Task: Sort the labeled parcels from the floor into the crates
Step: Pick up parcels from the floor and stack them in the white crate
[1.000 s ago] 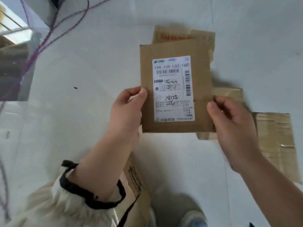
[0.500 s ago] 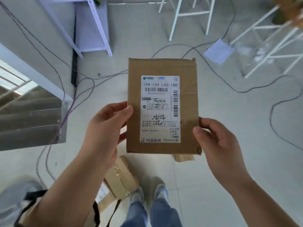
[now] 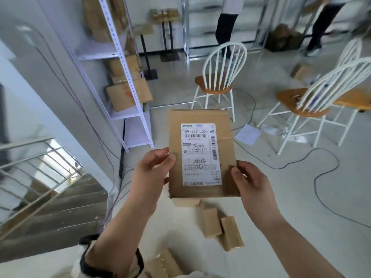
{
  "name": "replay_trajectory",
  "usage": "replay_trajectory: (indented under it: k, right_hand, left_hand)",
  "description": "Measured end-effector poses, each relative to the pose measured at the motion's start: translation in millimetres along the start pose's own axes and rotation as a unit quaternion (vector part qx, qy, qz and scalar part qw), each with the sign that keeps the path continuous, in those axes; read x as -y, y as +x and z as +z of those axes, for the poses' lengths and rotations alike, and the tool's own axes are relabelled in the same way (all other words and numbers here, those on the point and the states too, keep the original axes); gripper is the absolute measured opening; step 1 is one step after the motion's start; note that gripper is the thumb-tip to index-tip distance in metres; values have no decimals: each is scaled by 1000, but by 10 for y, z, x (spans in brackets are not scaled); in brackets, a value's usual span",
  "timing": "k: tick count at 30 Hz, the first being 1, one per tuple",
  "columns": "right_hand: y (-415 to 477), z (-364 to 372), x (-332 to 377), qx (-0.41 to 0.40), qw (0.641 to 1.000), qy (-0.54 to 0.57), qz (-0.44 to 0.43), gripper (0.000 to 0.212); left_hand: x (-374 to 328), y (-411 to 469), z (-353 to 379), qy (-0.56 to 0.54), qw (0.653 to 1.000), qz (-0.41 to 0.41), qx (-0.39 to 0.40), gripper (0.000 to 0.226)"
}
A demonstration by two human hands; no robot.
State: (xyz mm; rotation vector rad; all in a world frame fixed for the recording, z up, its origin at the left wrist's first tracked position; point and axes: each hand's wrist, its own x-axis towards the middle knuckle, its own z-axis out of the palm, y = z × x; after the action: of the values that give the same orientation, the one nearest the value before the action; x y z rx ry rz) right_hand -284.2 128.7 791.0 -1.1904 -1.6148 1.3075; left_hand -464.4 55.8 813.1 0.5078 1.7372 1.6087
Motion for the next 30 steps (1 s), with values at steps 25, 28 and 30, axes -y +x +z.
replay_trajectory:
  k: [25,28,30]
  right_hand:
    - [-1501,-1140,252,-349,937,25,4,20]
    - [-2107,-1521,232,-424,905,10,13,26]
    - [-2574,-1767,209,-478,878,3,20,29]
  left_hand:
    - [-254,-809,1213,37,922,99,372,13]
    - [-123,-1357,1633,38,882,93,461,16]
    - [-9,-1802,1904,50,846,86,524,17]
